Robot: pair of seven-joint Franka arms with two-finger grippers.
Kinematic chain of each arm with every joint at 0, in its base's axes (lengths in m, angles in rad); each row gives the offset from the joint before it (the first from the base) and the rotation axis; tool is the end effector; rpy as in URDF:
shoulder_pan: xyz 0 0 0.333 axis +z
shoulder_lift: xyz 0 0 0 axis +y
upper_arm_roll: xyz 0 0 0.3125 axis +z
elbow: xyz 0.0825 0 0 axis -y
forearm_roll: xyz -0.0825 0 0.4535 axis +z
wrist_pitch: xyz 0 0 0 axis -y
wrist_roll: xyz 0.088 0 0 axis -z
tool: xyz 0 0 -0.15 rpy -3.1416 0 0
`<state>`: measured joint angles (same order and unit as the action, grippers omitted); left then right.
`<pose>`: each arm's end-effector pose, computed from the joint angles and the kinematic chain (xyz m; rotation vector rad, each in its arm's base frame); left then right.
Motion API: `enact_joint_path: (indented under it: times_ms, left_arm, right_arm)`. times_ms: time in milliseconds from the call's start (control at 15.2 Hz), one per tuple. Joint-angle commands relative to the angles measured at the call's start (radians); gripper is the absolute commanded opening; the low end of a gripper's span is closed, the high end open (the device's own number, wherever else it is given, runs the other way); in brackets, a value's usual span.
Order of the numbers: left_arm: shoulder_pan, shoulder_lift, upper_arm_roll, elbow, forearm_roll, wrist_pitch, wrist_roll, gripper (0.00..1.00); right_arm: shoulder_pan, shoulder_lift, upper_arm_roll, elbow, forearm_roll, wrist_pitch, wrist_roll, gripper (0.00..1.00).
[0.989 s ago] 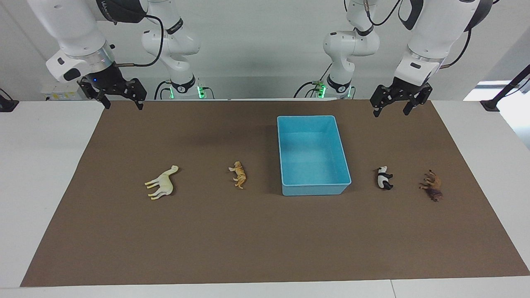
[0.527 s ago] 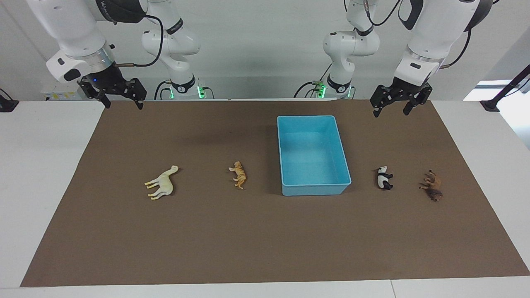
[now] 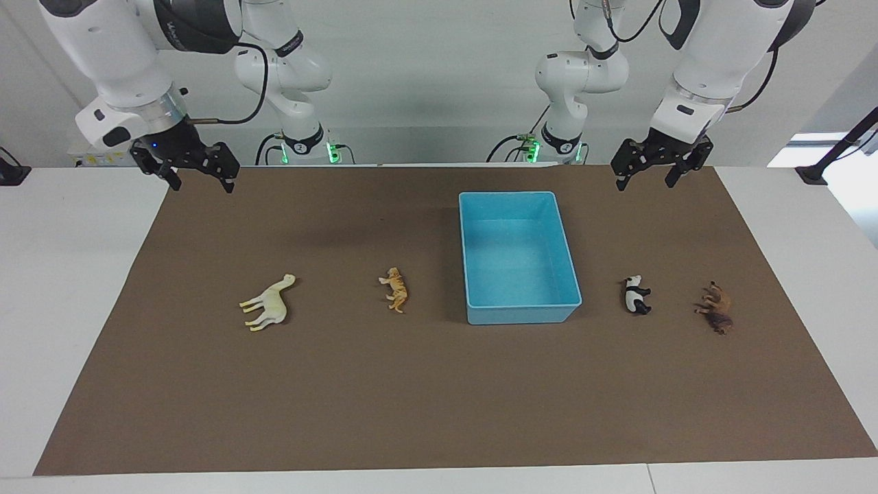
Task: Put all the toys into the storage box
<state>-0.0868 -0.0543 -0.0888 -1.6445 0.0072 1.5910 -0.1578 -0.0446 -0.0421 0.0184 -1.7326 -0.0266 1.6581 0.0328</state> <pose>0.5992 -0.1063 0.5731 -3.1297 0.0279 -0.0040 0.6122 -0.0197 0.5237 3.1126 -0.0876 -0.0503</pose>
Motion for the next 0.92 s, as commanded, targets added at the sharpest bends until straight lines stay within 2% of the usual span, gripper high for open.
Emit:
enact_joint_path:
  times_ms: [0,132,330,527,659,857]
  left_arm:
    - [0.001,-0.027,0.003,-0.021,0.008,-0.009,-0.008,1.0]
    - [0.03,-0.047,0.003,-0.066,0.008,0.007,-0.018,1.0]
    - [0.082,-0.053,0.004,-0.168,0.008,0.188,-0.031,1.0]
    - [0.165,-0.025,0.004,-0.256,0.008,0.332,0.076,1.0]
    - [0.173,0.011,0.004,-0.345,0.008,0.473,0.173,1.0]
    - [0.177,0.129,0.006,-0.374,0.01,0.627,0.202,1.0]
  right_arm:
    - [0.023,0.03,0.014,-0.102,0.001,0.147,0.001,1.0]
    - [0.031,0.097,0.014,-0.104,0.001,0.215,0.001,1.0]
    - [0.043,0.162,0.014,-0.117,0.001,0.327,-0.001,1.0]
    - [0.043,0.208,0.014,-0.182,0.001,0.481,-0.04,1.0]
    - [0.043,0.218,0.012,-0.228,-0.001,0.573,-0.063,1.0]
    - [0.045,0.261,0.014,-0.234,-0.003,0.624,-0.102,1.0]
